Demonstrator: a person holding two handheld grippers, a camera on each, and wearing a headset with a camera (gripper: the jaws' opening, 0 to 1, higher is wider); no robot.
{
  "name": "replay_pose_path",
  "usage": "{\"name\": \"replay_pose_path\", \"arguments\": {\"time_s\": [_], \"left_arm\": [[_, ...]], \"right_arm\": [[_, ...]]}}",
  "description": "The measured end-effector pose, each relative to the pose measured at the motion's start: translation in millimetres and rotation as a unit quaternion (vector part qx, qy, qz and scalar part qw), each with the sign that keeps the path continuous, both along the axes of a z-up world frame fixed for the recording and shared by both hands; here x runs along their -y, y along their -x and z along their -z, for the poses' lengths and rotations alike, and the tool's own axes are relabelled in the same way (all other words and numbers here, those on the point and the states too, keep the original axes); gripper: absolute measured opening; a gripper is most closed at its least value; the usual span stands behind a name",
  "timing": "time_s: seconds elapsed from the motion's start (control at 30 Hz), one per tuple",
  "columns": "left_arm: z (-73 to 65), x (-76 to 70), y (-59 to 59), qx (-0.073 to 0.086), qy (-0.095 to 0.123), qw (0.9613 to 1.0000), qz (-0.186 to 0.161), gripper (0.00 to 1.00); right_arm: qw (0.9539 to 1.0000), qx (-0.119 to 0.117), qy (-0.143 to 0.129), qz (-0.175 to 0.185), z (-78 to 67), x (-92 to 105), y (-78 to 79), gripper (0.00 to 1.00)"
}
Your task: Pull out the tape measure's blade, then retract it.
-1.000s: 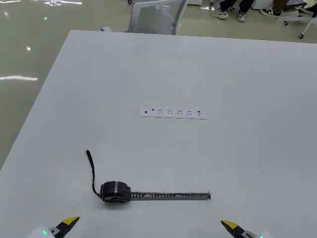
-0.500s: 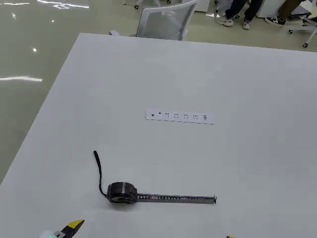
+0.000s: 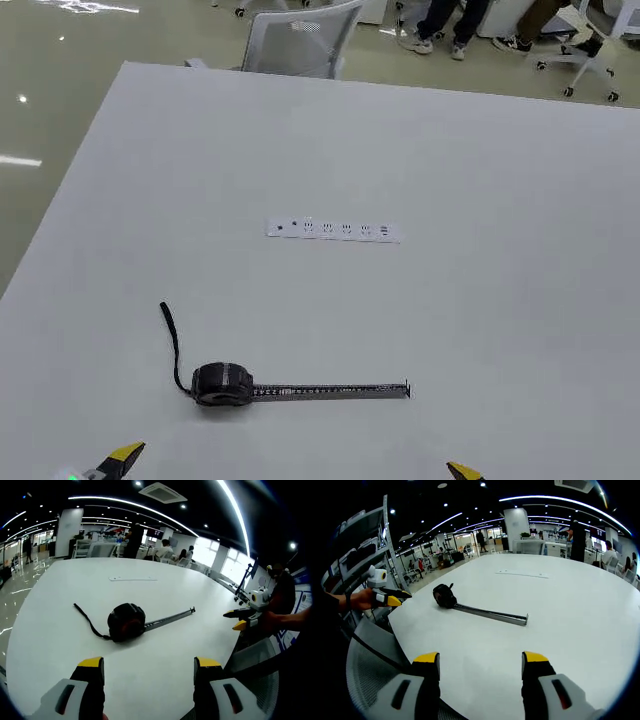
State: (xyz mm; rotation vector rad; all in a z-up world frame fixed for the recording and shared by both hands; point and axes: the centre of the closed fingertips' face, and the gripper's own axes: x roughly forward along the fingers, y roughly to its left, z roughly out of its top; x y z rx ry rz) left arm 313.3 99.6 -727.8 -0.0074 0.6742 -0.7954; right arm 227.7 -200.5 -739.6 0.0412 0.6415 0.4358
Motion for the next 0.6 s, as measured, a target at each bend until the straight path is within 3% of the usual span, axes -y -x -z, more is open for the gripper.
{"name": "replay_pose_path", "arguments": {"time_s": [0.6], "left_arm": [[10.1,1.9,-1.9,-0.018,-0.006,0.9998,-0.009,0.70]], "right_arm": [[0.9995,-0.021,0.005,0.022,11.6,29.5,17.4,0.66]]}}
